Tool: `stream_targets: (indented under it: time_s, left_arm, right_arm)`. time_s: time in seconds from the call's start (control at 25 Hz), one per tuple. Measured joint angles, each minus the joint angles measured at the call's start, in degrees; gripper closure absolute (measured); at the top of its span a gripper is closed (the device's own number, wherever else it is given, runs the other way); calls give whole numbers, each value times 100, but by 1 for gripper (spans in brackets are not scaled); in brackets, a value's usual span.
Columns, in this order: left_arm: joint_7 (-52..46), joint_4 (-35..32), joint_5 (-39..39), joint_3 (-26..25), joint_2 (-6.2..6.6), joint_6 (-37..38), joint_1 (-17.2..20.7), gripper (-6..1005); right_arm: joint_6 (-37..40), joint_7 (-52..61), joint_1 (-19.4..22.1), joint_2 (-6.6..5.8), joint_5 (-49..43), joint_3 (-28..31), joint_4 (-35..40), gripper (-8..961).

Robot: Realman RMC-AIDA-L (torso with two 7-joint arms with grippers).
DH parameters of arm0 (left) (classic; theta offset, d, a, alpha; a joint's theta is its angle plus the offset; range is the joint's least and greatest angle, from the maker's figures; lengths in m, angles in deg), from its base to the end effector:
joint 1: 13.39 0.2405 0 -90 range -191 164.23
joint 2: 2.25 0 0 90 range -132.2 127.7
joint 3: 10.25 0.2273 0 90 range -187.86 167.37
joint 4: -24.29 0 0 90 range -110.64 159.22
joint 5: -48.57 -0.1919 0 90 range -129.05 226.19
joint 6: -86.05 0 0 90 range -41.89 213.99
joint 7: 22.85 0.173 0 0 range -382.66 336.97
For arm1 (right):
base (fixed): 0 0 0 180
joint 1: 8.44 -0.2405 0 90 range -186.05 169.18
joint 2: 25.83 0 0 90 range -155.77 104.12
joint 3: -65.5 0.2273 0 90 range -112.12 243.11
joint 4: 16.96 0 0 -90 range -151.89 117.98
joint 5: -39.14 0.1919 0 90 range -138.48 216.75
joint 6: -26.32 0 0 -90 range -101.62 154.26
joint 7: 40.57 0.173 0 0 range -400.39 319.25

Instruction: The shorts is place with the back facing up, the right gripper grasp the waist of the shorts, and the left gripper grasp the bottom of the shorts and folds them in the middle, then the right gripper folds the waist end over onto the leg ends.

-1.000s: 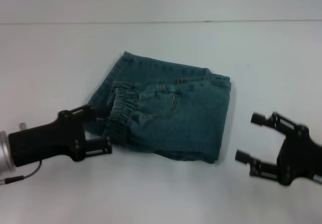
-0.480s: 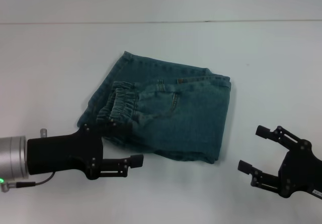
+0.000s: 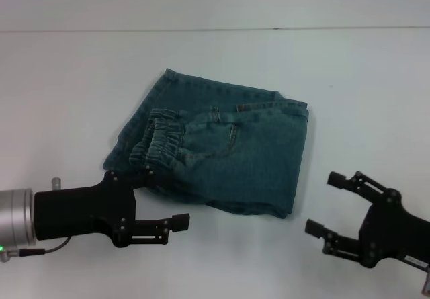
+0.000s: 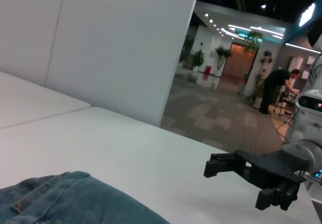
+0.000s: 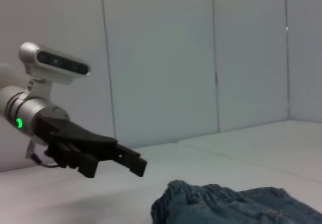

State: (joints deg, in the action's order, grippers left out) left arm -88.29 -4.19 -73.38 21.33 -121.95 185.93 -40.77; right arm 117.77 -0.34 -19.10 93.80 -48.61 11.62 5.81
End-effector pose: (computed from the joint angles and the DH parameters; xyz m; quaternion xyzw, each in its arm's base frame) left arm -0.2282 0.2558 -0.0313 -0.9384 -0.1834 -0.2870 0.0588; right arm 0.2638 0.2181 -0.0370 -0.9041 0.1303 0.3280 0.2409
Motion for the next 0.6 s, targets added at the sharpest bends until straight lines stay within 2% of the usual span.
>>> stream_targets:
  time_s: [0.6]
  left_arm:
    - [-98, -8, -119, 16, 26, -47, -92, 135]
  right_arm:
    - [-130, -4, -167, 17, -156, -7, -136, 38]
